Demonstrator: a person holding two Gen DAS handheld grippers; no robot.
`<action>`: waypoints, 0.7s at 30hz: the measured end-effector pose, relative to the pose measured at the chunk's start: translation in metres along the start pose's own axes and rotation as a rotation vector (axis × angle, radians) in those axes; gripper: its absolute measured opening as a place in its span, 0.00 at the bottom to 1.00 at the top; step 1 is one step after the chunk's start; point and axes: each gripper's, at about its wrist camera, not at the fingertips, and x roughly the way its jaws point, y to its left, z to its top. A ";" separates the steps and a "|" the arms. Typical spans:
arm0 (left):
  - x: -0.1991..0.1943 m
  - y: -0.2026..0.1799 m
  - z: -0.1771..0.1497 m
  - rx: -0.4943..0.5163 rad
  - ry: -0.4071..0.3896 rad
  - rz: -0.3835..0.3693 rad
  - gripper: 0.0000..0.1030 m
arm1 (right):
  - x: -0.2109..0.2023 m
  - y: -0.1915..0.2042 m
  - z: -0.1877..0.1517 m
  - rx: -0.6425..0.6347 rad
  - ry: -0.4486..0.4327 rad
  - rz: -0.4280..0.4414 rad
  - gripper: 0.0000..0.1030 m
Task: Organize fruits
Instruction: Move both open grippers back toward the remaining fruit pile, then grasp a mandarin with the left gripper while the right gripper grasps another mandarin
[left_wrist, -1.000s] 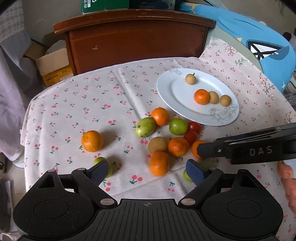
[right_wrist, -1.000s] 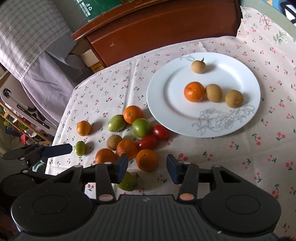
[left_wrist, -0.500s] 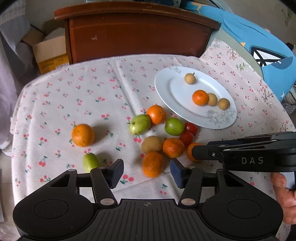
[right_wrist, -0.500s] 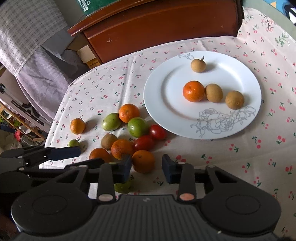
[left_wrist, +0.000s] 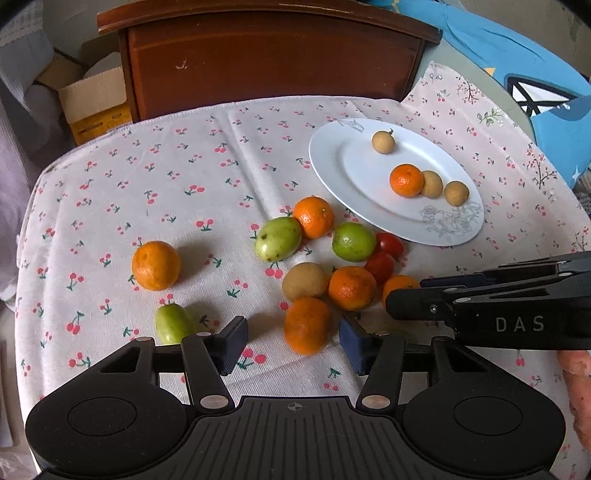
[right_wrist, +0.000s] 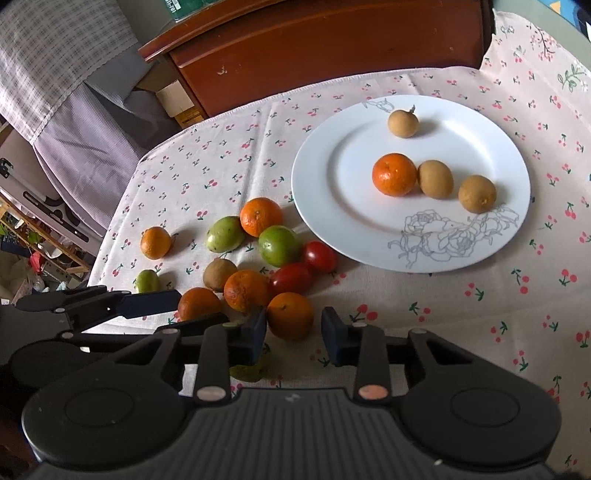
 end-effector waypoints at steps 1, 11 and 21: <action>0.001 -0.002 0.000 0.015 -0.004 0.009 0.48 | 0.001 0.000 0.000 -0.004 0.000 -0.001 0.33; 0.001 -0.014 -0.004 0.113 -0.038 0.026 0.26 | 0.004 0.007 -0.003 -0.054 -0.008 -0.015 0.28; -0.006 -0.010 -0.003 0.049 -0.043 -0.002 0.24 | 0.001 0.005 -0.002 -0.036 -0.007 -0.008 0.27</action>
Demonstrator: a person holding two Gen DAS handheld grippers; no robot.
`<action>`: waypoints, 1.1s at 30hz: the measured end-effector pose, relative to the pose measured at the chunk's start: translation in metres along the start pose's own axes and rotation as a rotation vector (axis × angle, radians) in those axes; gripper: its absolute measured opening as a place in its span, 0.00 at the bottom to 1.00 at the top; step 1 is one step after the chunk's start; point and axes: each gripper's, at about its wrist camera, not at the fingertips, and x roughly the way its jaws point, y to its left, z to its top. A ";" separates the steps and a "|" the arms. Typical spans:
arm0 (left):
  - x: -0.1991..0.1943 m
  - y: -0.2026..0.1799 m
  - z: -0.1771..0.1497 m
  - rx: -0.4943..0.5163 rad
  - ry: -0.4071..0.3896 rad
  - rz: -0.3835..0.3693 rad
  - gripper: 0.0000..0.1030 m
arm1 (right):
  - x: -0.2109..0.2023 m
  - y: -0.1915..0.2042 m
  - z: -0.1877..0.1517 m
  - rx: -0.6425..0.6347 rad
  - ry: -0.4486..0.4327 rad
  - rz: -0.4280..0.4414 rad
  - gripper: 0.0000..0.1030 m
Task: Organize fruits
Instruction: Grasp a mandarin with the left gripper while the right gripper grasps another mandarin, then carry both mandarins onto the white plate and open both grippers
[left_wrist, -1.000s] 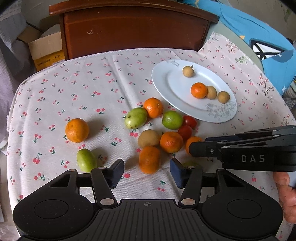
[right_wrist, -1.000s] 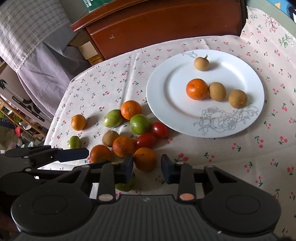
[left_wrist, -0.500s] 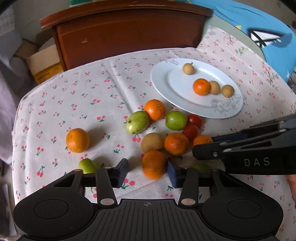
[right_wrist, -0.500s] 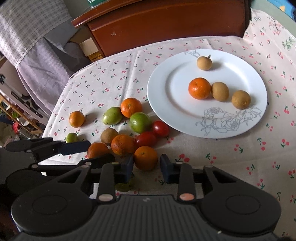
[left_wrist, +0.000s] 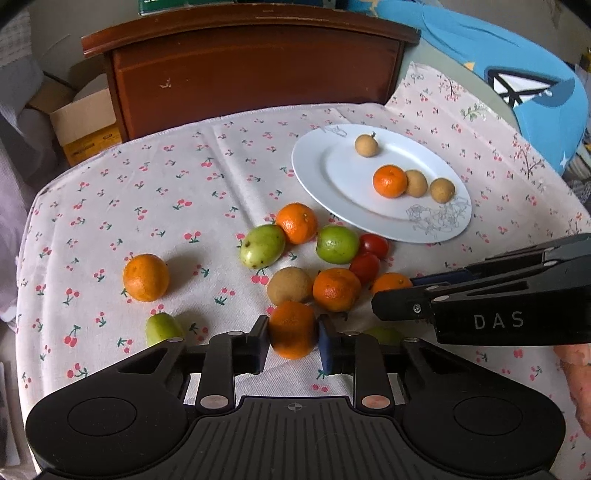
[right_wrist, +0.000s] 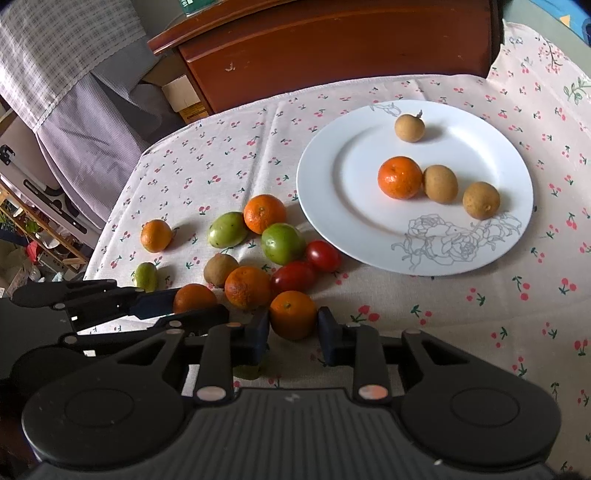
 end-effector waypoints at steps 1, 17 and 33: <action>-0.002 0.000 0.000 -0.001 -0.005 0.001 0.24 | -0.001 0.000 0.000 0.004 0.000 0.004 0.27; -0.020 0.012 0.013 -0.078 -0.069 0.053 0.24 | -0.015 0.008 0.001 -0.023 -0.037 0.041 0.27; -0.041 -0.004 0.045 -0.069 -0.182 0.069 0.24 | -0.057 0.002 0.032 -0.008 -0.202 0.022 0.27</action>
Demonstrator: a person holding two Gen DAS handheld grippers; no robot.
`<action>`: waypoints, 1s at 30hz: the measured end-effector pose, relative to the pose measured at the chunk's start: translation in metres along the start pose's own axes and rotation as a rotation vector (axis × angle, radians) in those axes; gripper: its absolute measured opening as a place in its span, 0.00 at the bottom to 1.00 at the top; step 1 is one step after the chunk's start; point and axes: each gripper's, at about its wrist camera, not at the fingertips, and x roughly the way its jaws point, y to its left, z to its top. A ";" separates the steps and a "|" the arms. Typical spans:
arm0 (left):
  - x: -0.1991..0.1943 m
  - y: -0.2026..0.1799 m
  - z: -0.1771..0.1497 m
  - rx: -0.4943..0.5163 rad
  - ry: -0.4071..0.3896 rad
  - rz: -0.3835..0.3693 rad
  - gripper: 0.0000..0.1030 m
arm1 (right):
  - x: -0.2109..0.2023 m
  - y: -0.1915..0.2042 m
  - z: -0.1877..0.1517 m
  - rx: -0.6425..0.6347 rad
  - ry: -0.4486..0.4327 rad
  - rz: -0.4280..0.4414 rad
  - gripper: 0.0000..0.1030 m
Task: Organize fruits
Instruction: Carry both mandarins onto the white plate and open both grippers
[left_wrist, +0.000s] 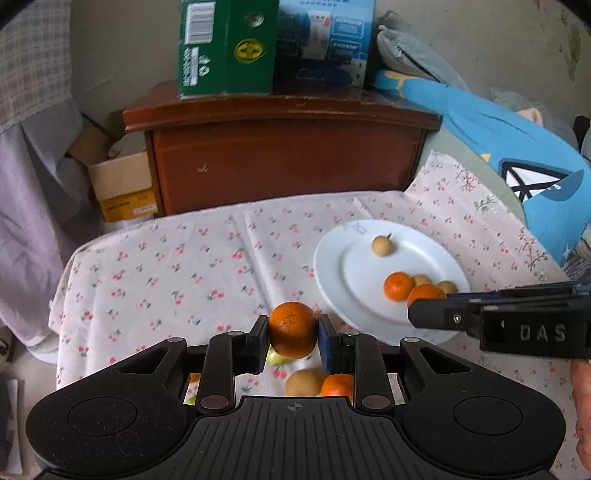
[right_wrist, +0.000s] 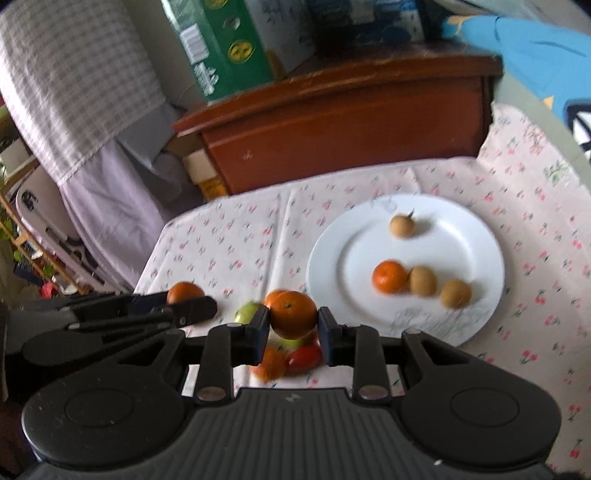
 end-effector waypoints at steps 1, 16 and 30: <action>0.000 -0.003 0.002 0.000 -0.001 -0.006 0.24 | -0.001 -0.002 0.002 0.006 -0.006 -0.005 0.27; 0.013 -0.026 0.051 -0.005 -0.027 -0.056 0.24 | -0.035 -0.039 0.050 0.112 -0.169 -0.086 0.27; 0.062 -0.035 0.052 0.014 0.062 -0.123 0.24 | -0.013 -0.097 0.048 0.350 -0.128 -0.126 0.27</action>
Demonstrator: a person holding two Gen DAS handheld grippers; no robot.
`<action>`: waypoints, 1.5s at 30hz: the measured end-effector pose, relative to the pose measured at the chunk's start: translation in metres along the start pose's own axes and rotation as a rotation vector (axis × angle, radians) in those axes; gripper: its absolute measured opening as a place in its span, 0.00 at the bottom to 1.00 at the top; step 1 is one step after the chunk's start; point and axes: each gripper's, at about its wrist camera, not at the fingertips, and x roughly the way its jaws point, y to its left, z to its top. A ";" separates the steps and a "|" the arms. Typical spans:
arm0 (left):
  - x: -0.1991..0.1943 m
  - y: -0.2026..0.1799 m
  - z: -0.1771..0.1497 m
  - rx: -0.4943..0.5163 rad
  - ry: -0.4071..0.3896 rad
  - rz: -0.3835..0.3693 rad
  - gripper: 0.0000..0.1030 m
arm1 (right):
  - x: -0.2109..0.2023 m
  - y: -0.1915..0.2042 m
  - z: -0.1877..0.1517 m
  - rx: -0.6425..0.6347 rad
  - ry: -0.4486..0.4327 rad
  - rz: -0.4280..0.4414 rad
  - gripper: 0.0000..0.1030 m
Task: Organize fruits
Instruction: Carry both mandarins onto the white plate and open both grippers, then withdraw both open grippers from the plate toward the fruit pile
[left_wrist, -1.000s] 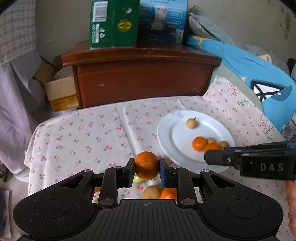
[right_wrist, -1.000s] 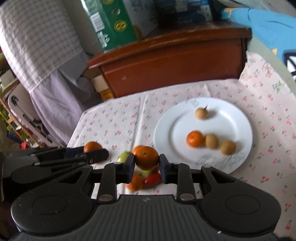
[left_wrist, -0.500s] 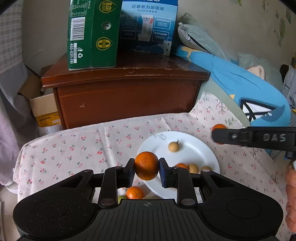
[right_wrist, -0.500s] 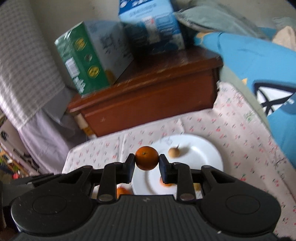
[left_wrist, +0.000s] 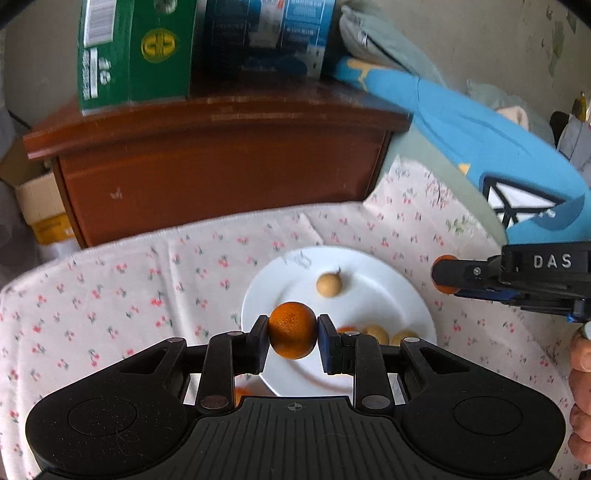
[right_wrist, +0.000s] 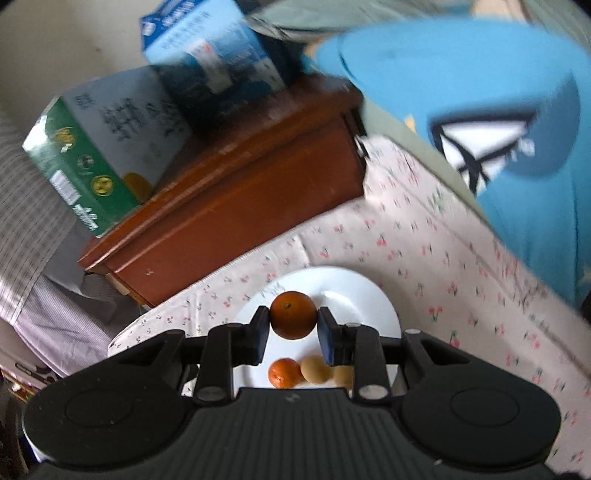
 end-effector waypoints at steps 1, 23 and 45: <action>0.004 0.000 -0.003 -0.002 0.011 -0.007 0.24 | 0.003 -0.004 -0.002 0.023 0.012 0.000 0.27; 0.021 -0.005 -0.011 -0.007 0.018 -0.044 0.47 | 0.034 -0.018 -0.015 0.107 0.045 -0.058 0.32; -0.047 0.044 -0.013 -0.114 -0.034 0.071 0.87 | 0.012 0.019 -0.044 -0.056 0.054 -0.028 0.48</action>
